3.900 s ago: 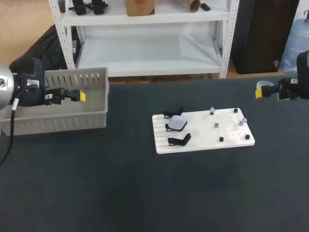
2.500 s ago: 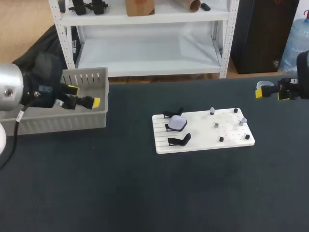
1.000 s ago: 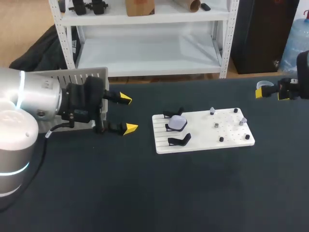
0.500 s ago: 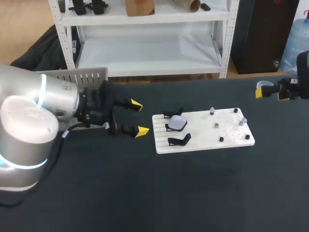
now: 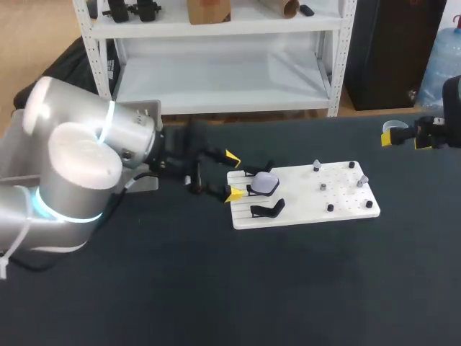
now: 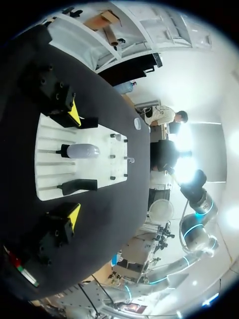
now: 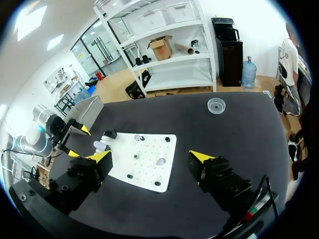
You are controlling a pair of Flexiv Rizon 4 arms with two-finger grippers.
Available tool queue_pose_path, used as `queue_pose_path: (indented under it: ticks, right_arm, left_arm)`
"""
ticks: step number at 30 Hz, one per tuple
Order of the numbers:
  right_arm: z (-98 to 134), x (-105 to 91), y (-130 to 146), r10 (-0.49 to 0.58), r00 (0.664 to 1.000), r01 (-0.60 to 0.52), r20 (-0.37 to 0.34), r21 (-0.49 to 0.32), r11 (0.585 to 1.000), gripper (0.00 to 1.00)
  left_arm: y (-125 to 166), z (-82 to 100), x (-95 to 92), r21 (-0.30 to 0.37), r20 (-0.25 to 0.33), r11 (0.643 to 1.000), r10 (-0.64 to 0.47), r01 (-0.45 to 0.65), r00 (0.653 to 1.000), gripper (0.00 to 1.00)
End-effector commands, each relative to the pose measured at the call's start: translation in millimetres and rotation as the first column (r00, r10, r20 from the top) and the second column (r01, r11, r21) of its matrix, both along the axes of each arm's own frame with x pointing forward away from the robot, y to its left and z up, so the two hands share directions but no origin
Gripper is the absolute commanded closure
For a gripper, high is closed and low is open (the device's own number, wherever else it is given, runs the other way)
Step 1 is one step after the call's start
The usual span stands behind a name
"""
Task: Pick up each earbud case from the left stands, insert the matching earbuds, close the lid, and place the case in the box.
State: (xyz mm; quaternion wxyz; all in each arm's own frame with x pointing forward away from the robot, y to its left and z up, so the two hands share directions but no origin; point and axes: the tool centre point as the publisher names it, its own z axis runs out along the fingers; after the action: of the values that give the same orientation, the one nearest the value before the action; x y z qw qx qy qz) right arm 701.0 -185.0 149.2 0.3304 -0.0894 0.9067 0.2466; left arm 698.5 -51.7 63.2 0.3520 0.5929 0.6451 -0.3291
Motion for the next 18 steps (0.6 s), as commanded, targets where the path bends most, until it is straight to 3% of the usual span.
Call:
queue_pose_path:
  ticks: [1,8,9,18]
  right_arm:
    - [-0.3,0.6,-0.2,0.001,1.0,-0.001,0.0,0.0,1.0,0.0]
    - [-0.3,0.6,-0.2,0.001,1.0,-0.001,0.0,0.0,1.0,0.0]
    - [-0.3,0.6,-0.2,0.001,1.0,-0.001,0.0,0.0,1.0,0.0]
    - [-0.3,0.6,-0.2,0.001,1.0,-0.001,0.0,0.0,1.0,0.0]
  left_arm:
    - [-6.9,-5.1,8.1,0.002,-0.02,1.0,-0.03,0.031,0.999,0.0]
    - [-6.9,-5.1,8.1,0.002,-0.02,1.0,-0.03,0.031,0.999,0.0]
    - [-8.7,-10.3,11.3,0.02,-0.046,0.999,-0.038,0.039,0.998,0.0]
    - [-12.4,-21.6,22.2,0.029,-0.033,1.0,0.011,-0.01,0.999,0.0]
